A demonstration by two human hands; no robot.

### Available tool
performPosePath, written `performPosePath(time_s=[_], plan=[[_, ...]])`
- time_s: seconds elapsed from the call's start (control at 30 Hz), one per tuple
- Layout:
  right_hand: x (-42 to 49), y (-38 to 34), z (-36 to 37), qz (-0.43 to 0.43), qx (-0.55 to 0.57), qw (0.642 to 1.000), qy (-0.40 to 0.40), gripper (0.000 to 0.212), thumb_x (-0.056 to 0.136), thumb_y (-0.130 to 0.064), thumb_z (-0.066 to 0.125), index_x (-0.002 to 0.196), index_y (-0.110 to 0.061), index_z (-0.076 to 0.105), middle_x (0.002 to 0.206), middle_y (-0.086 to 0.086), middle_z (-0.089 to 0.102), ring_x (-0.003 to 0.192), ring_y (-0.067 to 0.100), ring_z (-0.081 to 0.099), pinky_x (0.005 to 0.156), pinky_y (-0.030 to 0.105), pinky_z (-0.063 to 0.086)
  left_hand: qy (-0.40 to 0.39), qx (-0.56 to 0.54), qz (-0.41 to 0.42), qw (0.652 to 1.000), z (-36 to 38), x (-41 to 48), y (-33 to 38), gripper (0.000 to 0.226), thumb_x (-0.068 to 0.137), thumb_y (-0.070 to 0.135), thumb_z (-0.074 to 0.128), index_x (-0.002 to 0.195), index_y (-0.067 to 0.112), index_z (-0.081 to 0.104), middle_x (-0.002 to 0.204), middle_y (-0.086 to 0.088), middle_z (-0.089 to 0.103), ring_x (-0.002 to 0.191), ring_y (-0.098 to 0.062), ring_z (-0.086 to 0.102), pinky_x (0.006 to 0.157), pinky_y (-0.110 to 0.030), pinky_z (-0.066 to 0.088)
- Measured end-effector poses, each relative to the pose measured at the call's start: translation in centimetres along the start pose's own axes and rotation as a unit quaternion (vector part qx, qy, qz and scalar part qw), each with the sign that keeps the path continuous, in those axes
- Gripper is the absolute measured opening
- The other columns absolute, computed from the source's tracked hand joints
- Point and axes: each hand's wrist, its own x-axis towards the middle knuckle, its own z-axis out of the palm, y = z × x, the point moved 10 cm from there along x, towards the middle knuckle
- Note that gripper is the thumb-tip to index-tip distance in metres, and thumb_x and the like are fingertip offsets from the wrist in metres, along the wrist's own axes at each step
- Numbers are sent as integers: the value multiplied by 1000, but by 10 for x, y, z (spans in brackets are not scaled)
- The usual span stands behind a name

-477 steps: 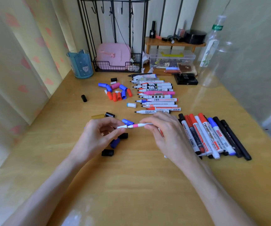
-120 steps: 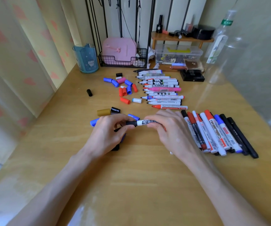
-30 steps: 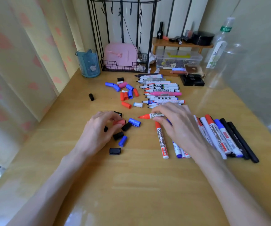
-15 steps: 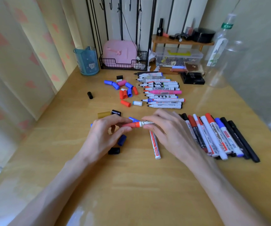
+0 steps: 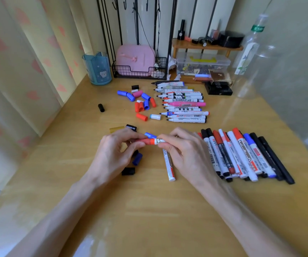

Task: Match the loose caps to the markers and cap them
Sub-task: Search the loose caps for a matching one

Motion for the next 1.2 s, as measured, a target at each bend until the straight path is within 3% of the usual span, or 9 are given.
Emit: performPosePath(time_s=[0.1,0.27,0.4,0.5,0.73,0.93,1.1,1.2], plan=[[2,4,-2,11,3,1000,-3,19,99,-35,68,113,-25,76,94,-8,62,77,19,59,72,43,44,-8,28,-5,1000,-9,6,-1,11,95,28,75,105,28,79,96,14,73,85,-18,66,78,-38,53],[0,24,-16,49,-27,998,18,22,97,-35,69,115,-25,76,97,-8,63,84,18,61,77,43,48,-15,108,-28,994,-33,5,-16,14,94,31,73,105,39,75,99,22,73,95,0,66,85,-24,50],[-1,26,-12,56,-24,998,7,23,97,-36,69,116,-25,76,98,-8,63,85,18,62,78,44,50,-58,166,-32,984,-24,2,-26,19,92,28,76,104,43,76,101,25,69,100,-5,65,82,-33,54],[-1,23,-10,54,-22,998,5,22,96,-35,71,115,-25,76,97,-8,63,83,18,61,77,45,50,-61,179,-33,981,-20,2,-33,13,94,29,75,104,37,79,103,23,71,105,-9,65,85,-40,57],[-1,25,-8,57,-24,998,2,23,95,-34,71,116,-25,76,97,-8,63,84,15,61,79,45,50,-19,224,-51,973,-20,12,-45,16,95,29,74,110,26,80,108,10,69,104,-18,60,78,-38,51],[-1,31,-9,66,-32,997,3,23,95,-33,73,117,-25,76,98,-8,63,85,13,60,80,41,50,-27,257,-68,964,-19,24,-50,19,88,35,80,101,22,82,97,5,72,97,-23,62,70,-32,39],[-1,35,-10,69,-33,997,2,25,94,-33,74,117,-24,76,98,-9,63,88,12,61,82,39,50,-26,274,-75,958,-17,23,-47,13,88,37,79,96,27,81,100,9,71,100,-23,60,70,-32,36],[-1,33,-11,63,-28,998,5,26,93,-32,75,117,-25,76,98,-9,62,88,12,61,83,39,51,-5,243,-64,968,-19,22,-39,9,89,36,80,94,29,78,89,13,68,90,-15,60,68,-31,42]])
